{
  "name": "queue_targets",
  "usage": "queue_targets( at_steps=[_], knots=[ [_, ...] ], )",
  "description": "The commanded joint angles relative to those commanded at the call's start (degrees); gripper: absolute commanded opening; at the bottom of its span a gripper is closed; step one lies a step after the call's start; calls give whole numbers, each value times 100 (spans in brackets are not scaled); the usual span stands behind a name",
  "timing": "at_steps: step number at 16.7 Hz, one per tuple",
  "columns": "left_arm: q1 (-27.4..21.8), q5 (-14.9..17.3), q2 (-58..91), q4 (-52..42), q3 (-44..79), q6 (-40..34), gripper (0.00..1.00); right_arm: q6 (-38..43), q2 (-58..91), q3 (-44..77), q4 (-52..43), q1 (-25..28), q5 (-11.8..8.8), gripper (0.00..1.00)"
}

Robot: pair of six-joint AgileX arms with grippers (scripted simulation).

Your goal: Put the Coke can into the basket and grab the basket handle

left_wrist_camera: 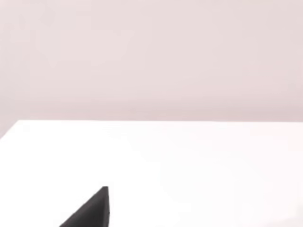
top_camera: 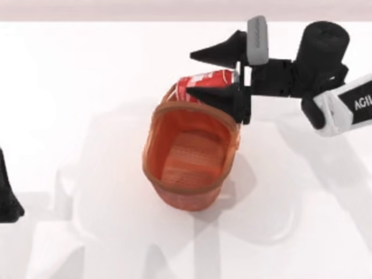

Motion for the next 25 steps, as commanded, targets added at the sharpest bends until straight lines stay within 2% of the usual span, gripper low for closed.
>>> queue_targets(
  at_steps=[9, 11, 13, 15, 18, 21, 25],
  knots=[
    [0, 0, 0, 0, 0, 0, 100, 0, -8, 3, -1, -24, 0, 100],
    [-43, 7, 151, -143, 116, -34, 100, 5, -115, -97, -70, -39, 57, 100],
    [-149, 27, 506, -472, 399, -116, 100, 15, -380, -333, -235, -82, 205, 100],
    [-321, 60, 1067, -971, 873, -252, 100, 23, -832, -701, -501, -161, 461, 100],
    [-661, 118, 2169, -1896, 1882, -548, 100, 23, -1792, -1424, -1030, -330, 998, 100],
    [-1068, 161, 3511, -2939, 3254, -964, 100, 5, -3038, -2272, -1667, -537, 1669, 100],
    [-1646, 177, 5493, -4361, 5485, -1676, 100, -38, -5096, -3506, -2647, -855, 2725, 100]
  ],
)
